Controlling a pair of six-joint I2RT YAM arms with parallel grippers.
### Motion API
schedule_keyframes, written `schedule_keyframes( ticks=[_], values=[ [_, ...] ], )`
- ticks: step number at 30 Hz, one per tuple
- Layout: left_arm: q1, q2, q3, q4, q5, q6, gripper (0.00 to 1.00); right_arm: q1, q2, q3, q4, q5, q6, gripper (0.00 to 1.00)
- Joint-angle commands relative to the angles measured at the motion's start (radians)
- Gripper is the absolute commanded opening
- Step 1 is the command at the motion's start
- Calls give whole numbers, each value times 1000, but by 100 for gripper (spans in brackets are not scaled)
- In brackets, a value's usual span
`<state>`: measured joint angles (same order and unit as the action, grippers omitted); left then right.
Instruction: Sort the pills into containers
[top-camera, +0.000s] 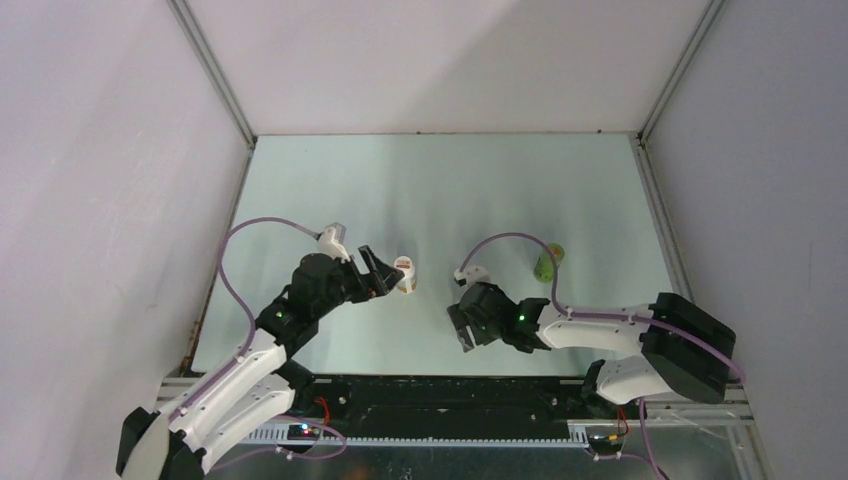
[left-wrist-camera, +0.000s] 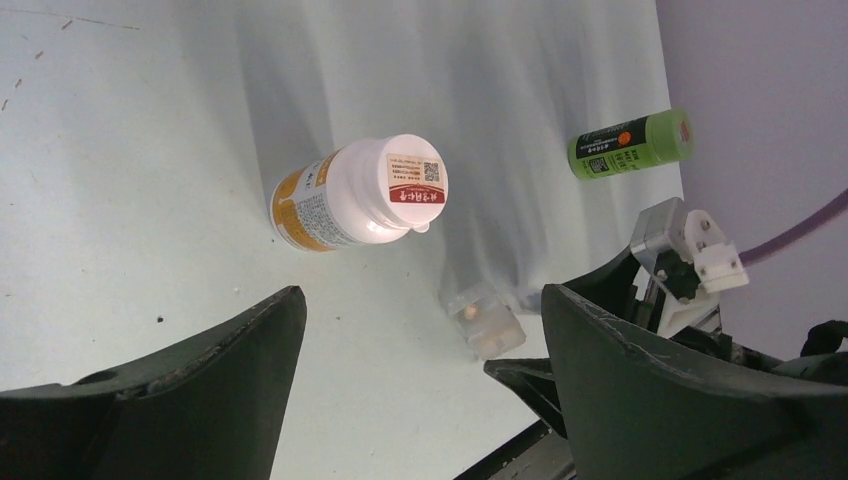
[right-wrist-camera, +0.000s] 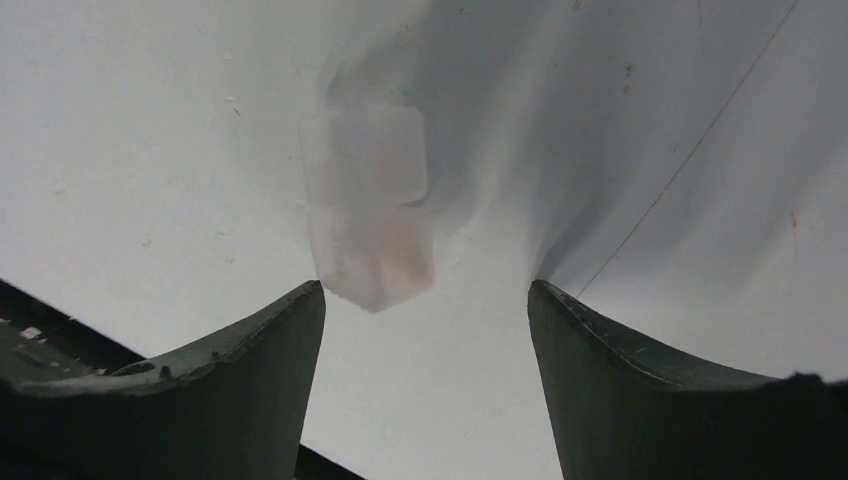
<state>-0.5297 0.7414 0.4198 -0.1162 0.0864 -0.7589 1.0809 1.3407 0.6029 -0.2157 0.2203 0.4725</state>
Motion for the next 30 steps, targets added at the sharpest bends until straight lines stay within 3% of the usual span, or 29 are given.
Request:
schedule_keyframes(
  ticks=[1,16,30],
  values=[
    [5,-22,12,12,-4,10,93,42,61,53,57,103,-7,77],
    [4,-15,12,0,-11,23,93,77,156,127,41,130,-6,73],
    [6,-25,8,17,21,4,93,66,189,130,27,163,-28,41]
  ],
)
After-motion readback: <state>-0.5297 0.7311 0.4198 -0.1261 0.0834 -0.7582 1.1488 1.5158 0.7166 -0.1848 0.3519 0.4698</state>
